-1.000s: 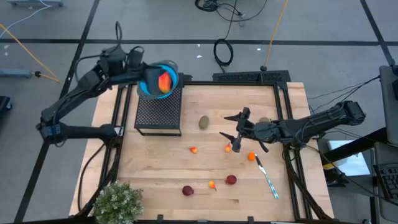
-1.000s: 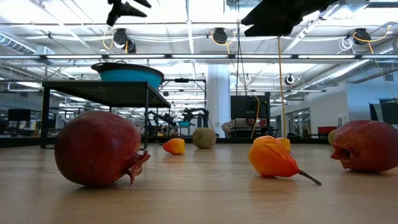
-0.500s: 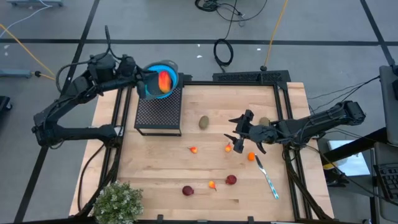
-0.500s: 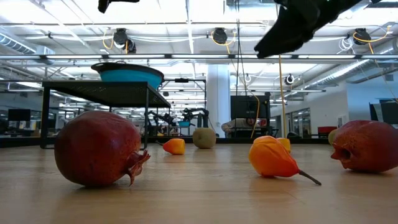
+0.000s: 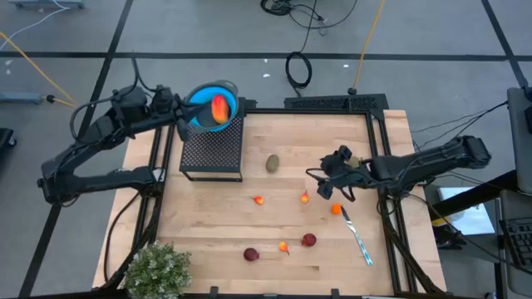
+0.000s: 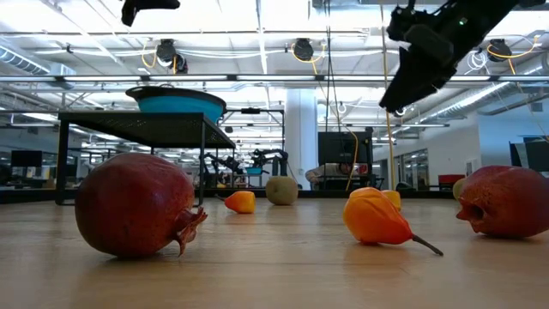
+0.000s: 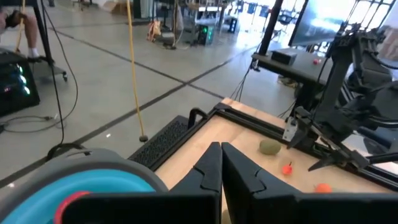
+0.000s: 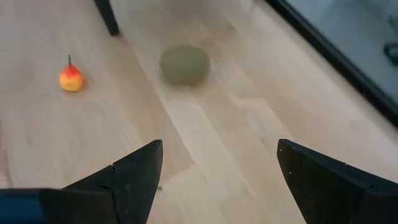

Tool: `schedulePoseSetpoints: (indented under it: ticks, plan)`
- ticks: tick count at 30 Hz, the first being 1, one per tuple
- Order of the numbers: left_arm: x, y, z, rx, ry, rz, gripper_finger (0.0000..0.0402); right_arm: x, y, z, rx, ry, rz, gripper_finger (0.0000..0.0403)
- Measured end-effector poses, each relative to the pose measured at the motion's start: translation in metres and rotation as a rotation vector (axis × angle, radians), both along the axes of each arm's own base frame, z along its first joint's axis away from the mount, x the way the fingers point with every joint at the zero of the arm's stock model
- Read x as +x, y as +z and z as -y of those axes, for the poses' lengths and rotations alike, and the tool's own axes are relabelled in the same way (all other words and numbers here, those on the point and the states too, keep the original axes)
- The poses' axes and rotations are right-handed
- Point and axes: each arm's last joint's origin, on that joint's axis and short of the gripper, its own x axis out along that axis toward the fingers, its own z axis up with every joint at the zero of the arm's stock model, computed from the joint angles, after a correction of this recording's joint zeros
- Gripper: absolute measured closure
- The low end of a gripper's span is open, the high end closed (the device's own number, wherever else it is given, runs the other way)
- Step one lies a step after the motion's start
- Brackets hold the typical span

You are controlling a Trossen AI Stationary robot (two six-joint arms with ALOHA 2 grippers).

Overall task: Pick & Place Fruit
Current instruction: Put the right kiwi into the blue strainer bowl on the shelf

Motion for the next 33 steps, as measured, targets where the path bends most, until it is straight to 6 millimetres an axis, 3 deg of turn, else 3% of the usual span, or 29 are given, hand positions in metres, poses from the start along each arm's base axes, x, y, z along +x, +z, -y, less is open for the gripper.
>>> schedulePoseSetpoints:
  ticks: [12, 22, 33]
  plan:
    - [-0.022, -0.024, 0.014, 0.062, -0.002, 0.054, 0.0393, -0.041, 0.003, 0.023, 0.156, -0.208, -0.126, 0.0096]
    - [-0.034, -0.029, 0.022, 0.084, -0.018, 0.069, 0.0395, -0.068, -0.001, 0.036, 0.273, -0.458, -0.227, 0.0096]
    - [-0.033, -0.029, 0.022, 0.139, -0.039, 0.038, 0.04, -0.07, -0.003, 0.035, 0.438, -0.435, -0.275, 0.0096]
